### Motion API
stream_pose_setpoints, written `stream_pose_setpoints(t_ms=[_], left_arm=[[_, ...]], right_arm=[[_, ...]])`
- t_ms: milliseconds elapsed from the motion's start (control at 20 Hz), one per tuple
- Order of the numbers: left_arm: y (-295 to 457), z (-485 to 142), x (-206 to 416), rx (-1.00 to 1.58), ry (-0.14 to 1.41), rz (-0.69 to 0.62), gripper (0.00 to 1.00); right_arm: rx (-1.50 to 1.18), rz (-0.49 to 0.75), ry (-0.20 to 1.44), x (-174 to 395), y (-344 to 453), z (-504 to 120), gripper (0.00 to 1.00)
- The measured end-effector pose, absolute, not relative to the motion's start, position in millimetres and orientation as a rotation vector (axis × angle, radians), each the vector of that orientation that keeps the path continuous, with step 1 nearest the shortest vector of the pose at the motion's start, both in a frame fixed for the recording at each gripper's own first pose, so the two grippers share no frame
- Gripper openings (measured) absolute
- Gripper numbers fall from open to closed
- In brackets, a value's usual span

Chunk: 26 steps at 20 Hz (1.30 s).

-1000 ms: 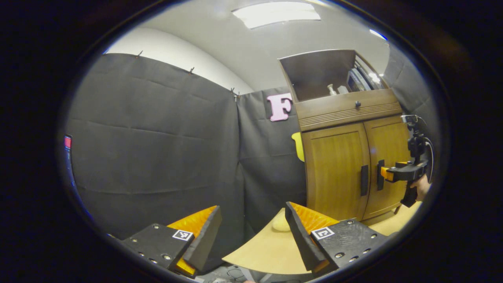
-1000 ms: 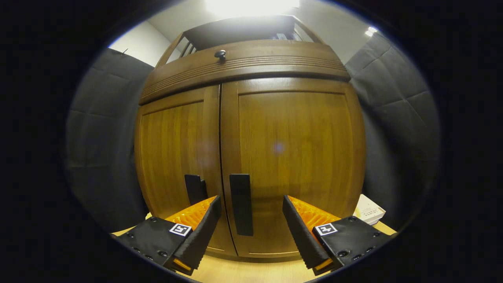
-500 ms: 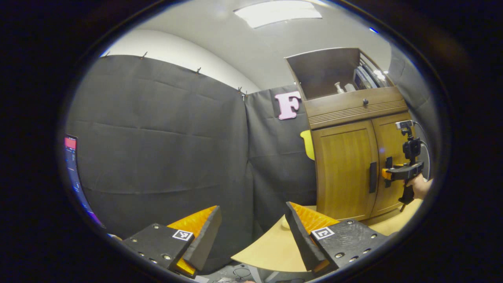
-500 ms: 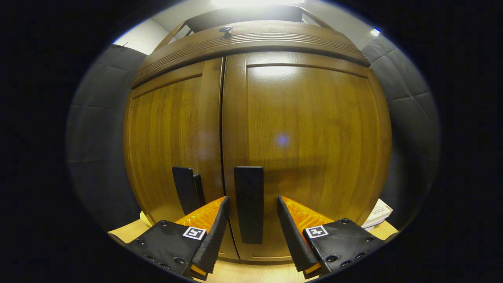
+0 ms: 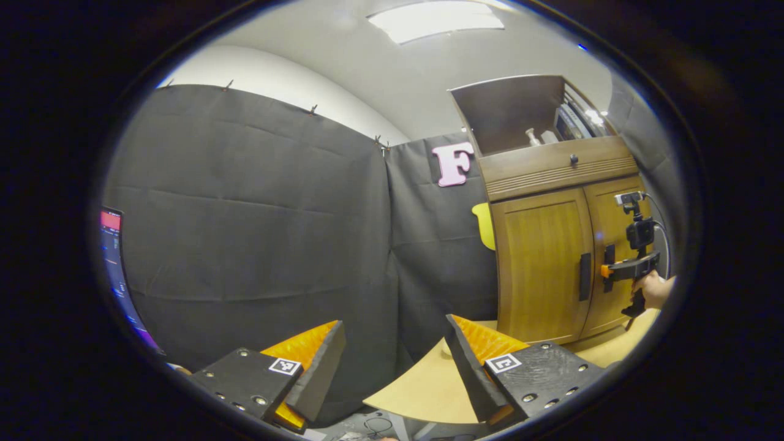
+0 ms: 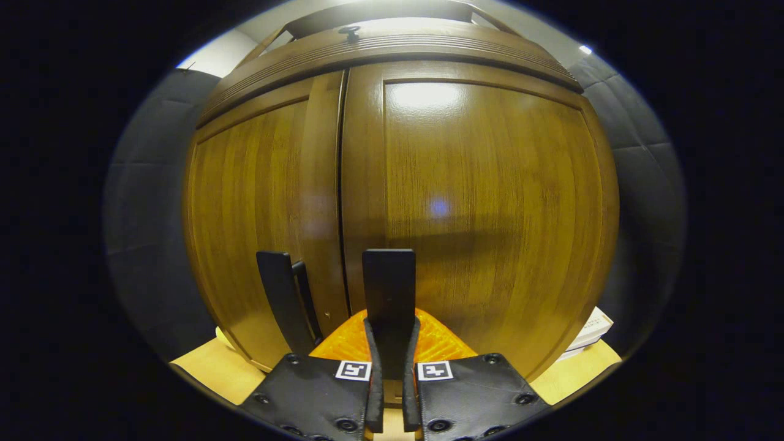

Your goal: Open the right door of the double-door shoe cabinet with the right hand, and open the left door with the left hand.

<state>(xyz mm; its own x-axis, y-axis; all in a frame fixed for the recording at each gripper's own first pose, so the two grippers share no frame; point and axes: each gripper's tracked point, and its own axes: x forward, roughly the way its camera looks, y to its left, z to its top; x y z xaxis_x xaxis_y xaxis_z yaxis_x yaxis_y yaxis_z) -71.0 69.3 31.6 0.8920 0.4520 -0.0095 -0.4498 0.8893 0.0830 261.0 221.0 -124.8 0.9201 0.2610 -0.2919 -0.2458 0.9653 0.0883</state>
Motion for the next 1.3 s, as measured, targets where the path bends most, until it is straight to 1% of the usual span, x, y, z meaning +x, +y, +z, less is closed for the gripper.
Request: stream_pose_setpoints(t_ms=[200, 250, 300, 400, 1200, 1250, 1300], left_arm=[[68, 32, -68, 0.078, 0.019, 0.435, 0.94], [66, 32, -67, 0.075, 0.018, 0.425, 0.93], [66, 33, -66, 0.072, 0.017, 0.417, 0.93], [65, 32, -64, 0.067, 0.016, 0.400, 0.92], [54, 35, -46, 0.059, -0.017, 0.209, 0.94], [53, 36, -47, 0.058, -0.019, 0.199, 0.94], [52, 36, -47, 0.056, -0.019, 0.188, 0.94]], right_arm=[[0.062, 0.279, 0.312, 253, 219, -118, 0.13], [0.065, 0.285, 0.312, 248, 218, -117, 0.11], [0.066, 0.290, 0.310, 241, 216, -118, 0.13], [0.067, 0.301, 0.310, 233, 213, -117, 0.13], [0.085, 0.373, 0.312, 166, 176, -104, 0.13], [0.088, 0.375, 0.314, 162, 172, -103, 0.10], [0.090, 0.378, 0.316, 157, 169, -103, 0.14]])
